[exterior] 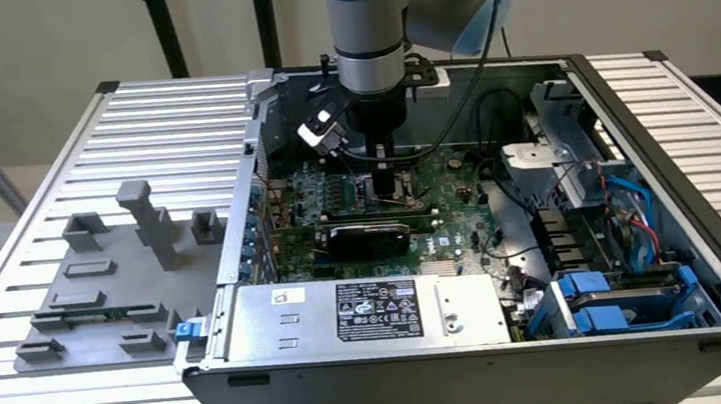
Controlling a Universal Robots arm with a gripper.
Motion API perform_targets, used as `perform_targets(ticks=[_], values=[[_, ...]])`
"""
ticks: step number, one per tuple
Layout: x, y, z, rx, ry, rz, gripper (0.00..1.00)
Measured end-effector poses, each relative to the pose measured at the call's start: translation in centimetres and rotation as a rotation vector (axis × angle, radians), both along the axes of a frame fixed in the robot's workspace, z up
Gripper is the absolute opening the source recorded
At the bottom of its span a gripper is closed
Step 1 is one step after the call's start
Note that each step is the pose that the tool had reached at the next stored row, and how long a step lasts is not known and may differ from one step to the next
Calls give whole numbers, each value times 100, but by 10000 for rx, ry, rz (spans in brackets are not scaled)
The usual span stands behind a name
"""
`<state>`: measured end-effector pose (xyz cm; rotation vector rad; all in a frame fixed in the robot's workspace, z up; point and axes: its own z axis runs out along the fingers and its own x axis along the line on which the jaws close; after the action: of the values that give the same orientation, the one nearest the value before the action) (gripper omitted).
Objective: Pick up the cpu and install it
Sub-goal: 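Place the cpu into insertion slot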
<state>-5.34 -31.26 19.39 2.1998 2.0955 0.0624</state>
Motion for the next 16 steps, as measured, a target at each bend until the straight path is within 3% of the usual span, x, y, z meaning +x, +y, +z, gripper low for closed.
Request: perform_targets(ticks=[8,10,11,16], values=[[1,1,-3,8,-5,1,55],[1,3,-7,16,-9,0,56],[1,2,-5,10,-7,0,62],[0,0,-2,2,-1,1,62]])
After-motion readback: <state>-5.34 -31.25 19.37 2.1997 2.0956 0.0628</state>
